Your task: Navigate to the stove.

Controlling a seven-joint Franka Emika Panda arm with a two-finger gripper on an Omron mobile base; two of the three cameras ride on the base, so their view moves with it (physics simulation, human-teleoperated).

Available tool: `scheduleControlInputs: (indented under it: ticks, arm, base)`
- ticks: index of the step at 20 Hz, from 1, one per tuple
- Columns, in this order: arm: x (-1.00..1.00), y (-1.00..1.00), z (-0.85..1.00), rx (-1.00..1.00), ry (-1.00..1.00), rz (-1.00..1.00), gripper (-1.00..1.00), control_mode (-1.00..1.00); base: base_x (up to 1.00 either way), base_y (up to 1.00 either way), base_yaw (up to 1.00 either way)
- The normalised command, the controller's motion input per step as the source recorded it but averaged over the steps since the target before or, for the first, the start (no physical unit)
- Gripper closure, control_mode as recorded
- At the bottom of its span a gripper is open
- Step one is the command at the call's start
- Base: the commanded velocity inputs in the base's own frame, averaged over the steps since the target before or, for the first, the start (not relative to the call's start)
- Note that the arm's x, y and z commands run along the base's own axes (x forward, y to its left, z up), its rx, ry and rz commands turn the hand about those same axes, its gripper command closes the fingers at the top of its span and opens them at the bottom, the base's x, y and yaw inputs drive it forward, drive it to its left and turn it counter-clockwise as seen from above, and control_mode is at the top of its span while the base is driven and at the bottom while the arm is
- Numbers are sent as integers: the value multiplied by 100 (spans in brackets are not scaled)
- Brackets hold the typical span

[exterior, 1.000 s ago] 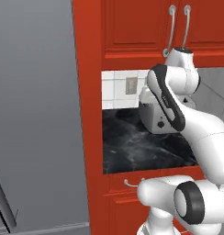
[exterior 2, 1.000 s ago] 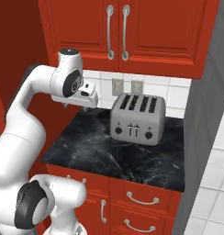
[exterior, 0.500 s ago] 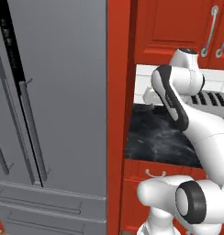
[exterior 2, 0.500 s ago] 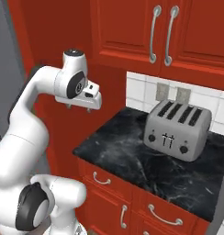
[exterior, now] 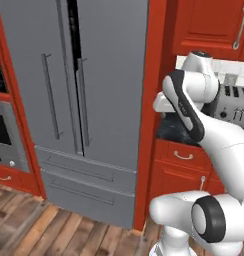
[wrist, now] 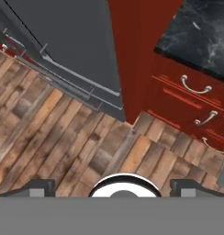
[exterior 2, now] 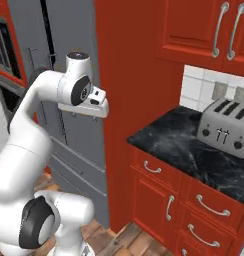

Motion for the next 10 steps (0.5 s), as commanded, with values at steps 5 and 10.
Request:
scheduleControlInputs:
  ticks: [5,10]
  arm:
    - [0,0,0,0,0,0,-100,100]
    - [0,0,0,0,0,0,-100,100]
  base:
    - [-25,73,57]
    - [-1,80,74]
